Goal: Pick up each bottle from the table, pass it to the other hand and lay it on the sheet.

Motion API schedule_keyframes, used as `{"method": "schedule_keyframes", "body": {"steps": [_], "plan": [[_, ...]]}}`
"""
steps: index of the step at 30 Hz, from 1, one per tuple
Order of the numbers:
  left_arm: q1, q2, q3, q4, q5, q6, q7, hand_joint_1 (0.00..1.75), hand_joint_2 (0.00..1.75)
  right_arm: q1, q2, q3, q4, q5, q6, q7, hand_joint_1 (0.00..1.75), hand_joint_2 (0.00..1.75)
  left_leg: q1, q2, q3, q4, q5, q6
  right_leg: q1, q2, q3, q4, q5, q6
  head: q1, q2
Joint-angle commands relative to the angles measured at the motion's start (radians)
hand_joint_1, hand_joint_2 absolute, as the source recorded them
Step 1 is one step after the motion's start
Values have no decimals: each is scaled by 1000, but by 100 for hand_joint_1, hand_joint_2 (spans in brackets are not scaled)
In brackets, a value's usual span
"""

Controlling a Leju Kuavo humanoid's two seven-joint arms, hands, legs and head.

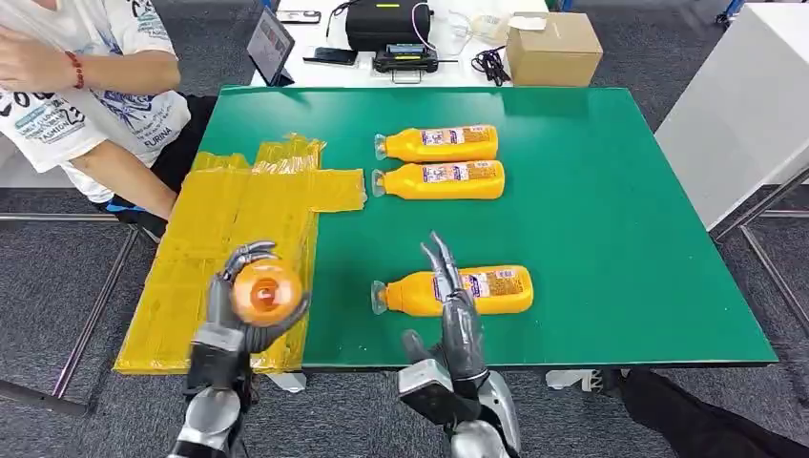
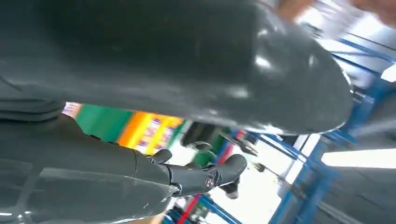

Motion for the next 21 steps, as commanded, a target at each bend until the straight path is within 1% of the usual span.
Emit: {"method": "schedule_keyframes", "body": {"steps": [1,2,3,4,5,6,7,8,9,10,11,12,13,14,15,17,18,20,21], "plan": [[-365,114,83,481,-519,180,160,175,175,-32,10,-5,-165,-106,-28,-77,0,0,0,-2,3,-1,1,-1,0,-3,3,0,-1,-2,0,0],[-378,96,162,494,-616,180,161,175,175,-34,10,-2,-171,-134,-27,-90,0,0,0,-1,2,-1,1,-1,0,-2,2,0,0,-2,0,0],[-385,95,198,476,-712,180,180,175,175,-35,10,2,-177,-144,-36,-92,0,0,1,0,4,0,1,-2,1,-1,4,0,0,-2,0,0],[-412,92,229,536,-727,180,178,175,175,-37,8,9,-183,-156,-48,-92,0,0,1,1,4,0,0,-3,1,1,4,1,0,-2,0,0],[-437,104,228,579,-743,180,189,175,175,-36,6,12,-188,-159,-60,-92,0,0,1,2,2,0,1,-2,1,1,1,1,1,-2,-1,0],[-457,117,223,619,-804,180,233,175,175,-38,3,14,-191,-174,-66,-92,0,0,1,2,5,0,0,-3,2,1,5,1,0,-3,0,0],[-481,125,220,665,-803,180,245,175,175,-39,3,12,-196,-183,-67,-92,0,0,1,1,4,0,1,-3,1,0,4,1,0,-2,0,0],[-507,147,194,714,-878,180,312,175,175,-42,-1,14,-211,-208,-74,-92,0,0,0,0,3,-1,2,-2,0,-1,3,1,0,-1,0,0],[-536,158,191,766,-877,180,325,175,175,-43,-2,14,-222,-216,-87,-92,0,0,1,0,5,0,0,-3,1,-1,5,1,-1,-2,0,0],[-558,177,166,809,-937,179,385,175,175,-43,-7,17,-241,-239,-92,-92,0,0,1,1,5,0,1,-3,1,0,4,1,0,-2,0,0],[-582,187,172,844,-922,179,393,175,175,-39,-8,14,-255,-255,-99,-92,0,0,0,0,3,0,1,-2,0,-1,3,1,0,-2,0,0],[-597,199,156,870,-953,165,428,175,175,-35,-8,9,-268,-269,-98,-92,0,0,2,0,5,1,0,-3,2,-1,5,1,-1,-2,0,0],[-605,199,173,879,-929,152,425,175,175,-29,-6,4,-271,-276,-97,-92,0,0,1,0,4,0,1,-3,1,-1,4,1,-1,-2,0,0],[-613,210,165,898,-946,125,442,175,175,-24,-3,-3,-265,-280,-83,-92,0,0,1,0,2,0,1,-2,1,0,2,1,0,-1,0,0],[-618,210,178,908,-928,108,440,175,175,-23,0,-8,-255,-282,-71,-92,0,0,2,1,4,1,0,-3,2,0,5,1,-1,-2,0,0],[-634,207,206,938,-888,40,439,175,175,-29,-1,-8,-219,-273,-53,-92,0,0,1,2,3,0,1,-3,1,1,3,1,0,-2,0,0],[-635,214,183,943,-924,42,467,175,175,-30,5,-11,-211,-278,-52,-92,0,0,1,2,5,0,0,-3,1,0,5,1,-1,-2,0,0],[-643,212,204,966,-900,-4,478,175,175,-34,6,-19,-183,-312,-29,-92,0,0,1,1,3,0,1,-3,1,0,3,0,0,-2,0,0],[-646,216,202,979,-904,-37,490,175,175,-34,8,-29,-171,-311,-31,-92,0,0,2,1,6,0,0,-3,2,0,6,0,-1,-2,0,0]]}}
